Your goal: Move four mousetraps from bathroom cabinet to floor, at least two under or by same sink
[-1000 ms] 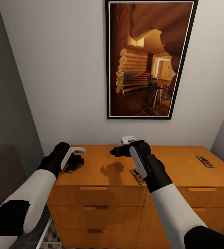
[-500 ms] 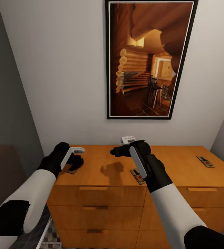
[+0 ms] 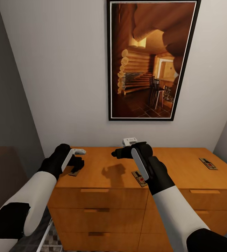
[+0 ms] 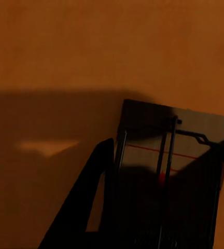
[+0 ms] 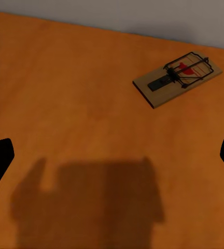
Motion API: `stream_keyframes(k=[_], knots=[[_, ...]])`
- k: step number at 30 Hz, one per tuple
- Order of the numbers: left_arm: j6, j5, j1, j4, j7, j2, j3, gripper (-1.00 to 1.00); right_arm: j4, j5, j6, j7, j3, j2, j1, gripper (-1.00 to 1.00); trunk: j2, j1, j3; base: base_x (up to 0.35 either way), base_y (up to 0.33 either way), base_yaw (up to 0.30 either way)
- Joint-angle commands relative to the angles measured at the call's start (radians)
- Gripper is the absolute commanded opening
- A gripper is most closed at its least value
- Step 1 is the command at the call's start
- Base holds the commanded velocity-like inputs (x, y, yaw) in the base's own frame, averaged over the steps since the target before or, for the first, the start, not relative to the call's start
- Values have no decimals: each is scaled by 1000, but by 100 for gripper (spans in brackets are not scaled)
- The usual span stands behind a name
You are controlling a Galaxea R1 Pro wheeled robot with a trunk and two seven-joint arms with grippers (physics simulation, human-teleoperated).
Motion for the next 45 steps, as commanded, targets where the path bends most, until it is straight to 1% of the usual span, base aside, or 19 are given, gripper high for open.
stream_keyframes(k=[1, 6, 45], knots=[[4, 11, 0, 75, -3, 0, -2, -100, -1, -7, 4, -6, 1, 0, -1, 100, -1, 0, -1, 0, 0, 0], [4, 11, 0, 74, -3, 0, -2, -100, -1, -7, 4, -6, 2, 0, -1, 100, -1, 0, -1, 0, 0, 0], [4, 8, 0, 75, -5, 0, -2, -100, 1, -7, 4, -6, 2, 0, -1, 100, 272, -149, 121, 0, 0, 0]])
